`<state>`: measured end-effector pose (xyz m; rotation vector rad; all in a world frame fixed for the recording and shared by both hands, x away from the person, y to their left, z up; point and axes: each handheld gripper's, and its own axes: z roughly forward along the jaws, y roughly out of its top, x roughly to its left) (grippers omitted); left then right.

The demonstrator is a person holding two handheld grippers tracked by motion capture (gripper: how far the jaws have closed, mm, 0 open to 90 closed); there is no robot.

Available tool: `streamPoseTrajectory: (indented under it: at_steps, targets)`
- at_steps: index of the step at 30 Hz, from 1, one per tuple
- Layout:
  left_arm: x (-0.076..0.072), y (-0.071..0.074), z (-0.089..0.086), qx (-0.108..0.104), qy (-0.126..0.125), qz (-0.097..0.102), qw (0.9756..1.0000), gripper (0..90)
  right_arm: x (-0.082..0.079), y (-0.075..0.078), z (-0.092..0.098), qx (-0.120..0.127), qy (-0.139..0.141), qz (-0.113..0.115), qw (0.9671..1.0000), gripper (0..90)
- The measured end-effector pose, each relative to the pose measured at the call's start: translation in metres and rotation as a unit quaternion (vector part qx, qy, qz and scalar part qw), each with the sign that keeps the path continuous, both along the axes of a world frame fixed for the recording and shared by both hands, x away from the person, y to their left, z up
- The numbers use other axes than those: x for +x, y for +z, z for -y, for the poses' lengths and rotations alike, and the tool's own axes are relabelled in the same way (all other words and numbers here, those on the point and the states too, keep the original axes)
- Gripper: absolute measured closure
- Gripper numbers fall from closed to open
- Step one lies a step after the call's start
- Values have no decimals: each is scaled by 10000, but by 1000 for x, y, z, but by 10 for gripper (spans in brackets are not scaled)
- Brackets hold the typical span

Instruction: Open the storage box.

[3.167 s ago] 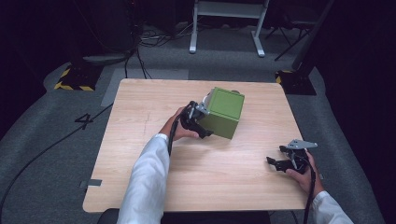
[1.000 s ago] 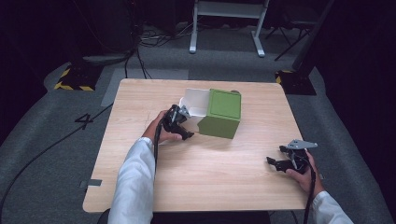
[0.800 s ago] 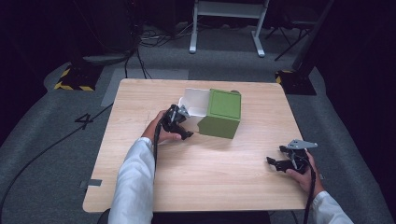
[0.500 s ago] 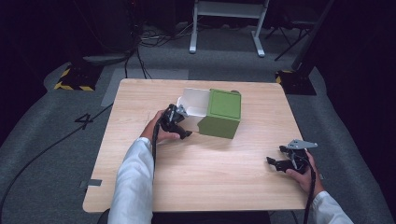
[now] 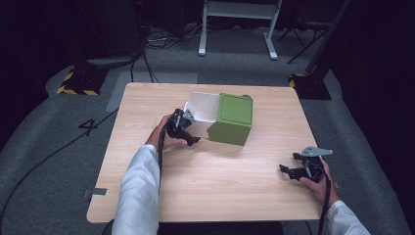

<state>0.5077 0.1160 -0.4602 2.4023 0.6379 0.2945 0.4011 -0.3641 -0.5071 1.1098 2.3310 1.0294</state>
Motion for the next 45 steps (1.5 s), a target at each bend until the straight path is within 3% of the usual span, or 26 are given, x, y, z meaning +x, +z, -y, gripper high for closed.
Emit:
streamPoseTrajectory:
  at_steps: [13, 19, 30, 38, 41, 45]
  targets:
    - [-13, 23, -12, -82, 115, 343, 9993, 164, 0, 0, 0, 0, 0, -1, 10000, 149]
    - [-24, 36, -20, -15, 213, 551, 9983, 164, 0, 0, 0, 0, 0, 0, 10000, 149]
    - [-43, 47, -37, 39, 359, 726, 9967, 163, 0, 0, 0, -1, 1, 0, 10000, 149]
    - [-64, 47, -53, 11, 433, 708, 9966, 163, 0, 0, 0, 1, 0, -3, 10000, 149]
    - [-74, 40, -60, -101, 524, 730, 9959, 163, 0, 0, 0, 1, 0, -2, 10000, 149]
    - [-89, 27, -70, 44, 613, 709, 9956, 179, 0, 0, 0, 2, 3, -4, 10000, 149]
